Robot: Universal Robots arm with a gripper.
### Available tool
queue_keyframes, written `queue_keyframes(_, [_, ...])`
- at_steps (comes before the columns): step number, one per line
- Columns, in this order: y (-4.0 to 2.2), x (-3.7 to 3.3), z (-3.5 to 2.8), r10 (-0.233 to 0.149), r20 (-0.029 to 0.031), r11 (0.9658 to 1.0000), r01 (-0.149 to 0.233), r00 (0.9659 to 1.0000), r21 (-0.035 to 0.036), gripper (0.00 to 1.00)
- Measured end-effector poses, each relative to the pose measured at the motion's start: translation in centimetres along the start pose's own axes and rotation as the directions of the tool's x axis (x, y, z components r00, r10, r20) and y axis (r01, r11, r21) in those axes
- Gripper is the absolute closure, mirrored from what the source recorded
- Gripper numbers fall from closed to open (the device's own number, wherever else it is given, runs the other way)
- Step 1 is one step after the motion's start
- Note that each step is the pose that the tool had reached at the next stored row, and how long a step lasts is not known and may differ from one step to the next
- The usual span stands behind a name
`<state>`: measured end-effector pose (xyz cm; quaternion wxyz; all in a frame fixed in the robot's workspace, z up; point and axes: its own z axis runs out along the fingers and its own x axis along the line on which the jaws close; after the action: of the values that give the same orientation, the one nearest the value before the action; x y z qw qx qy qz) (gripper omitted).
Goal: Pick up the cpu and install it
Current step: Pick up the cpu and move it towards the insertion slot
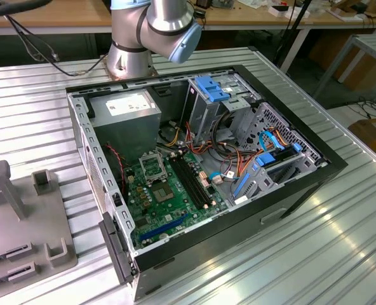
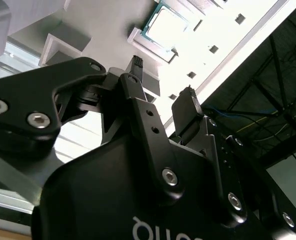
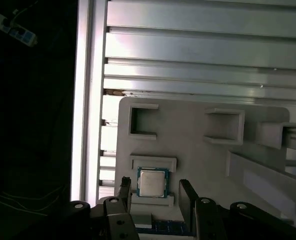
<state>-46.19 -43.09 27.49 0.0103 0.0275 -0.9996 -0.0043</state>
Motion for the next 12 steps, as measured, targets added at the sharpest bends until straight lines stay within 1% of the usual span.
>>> queue_keyframes(2, [-0.03,-0.01,0.35,0.0,0.0,1.0,0.0,1.0,0.0,0.49])
queue_keyframes(4, [-0.17,-0.02,0.97,0.0,0.0,1.0,0.0,1.0,0.0,0.49])
queue_keyframes(12, [-0.71,-0.01,2.52,0.0,-0.0001,1.0,0.0,1.0,0.0001,0.49])
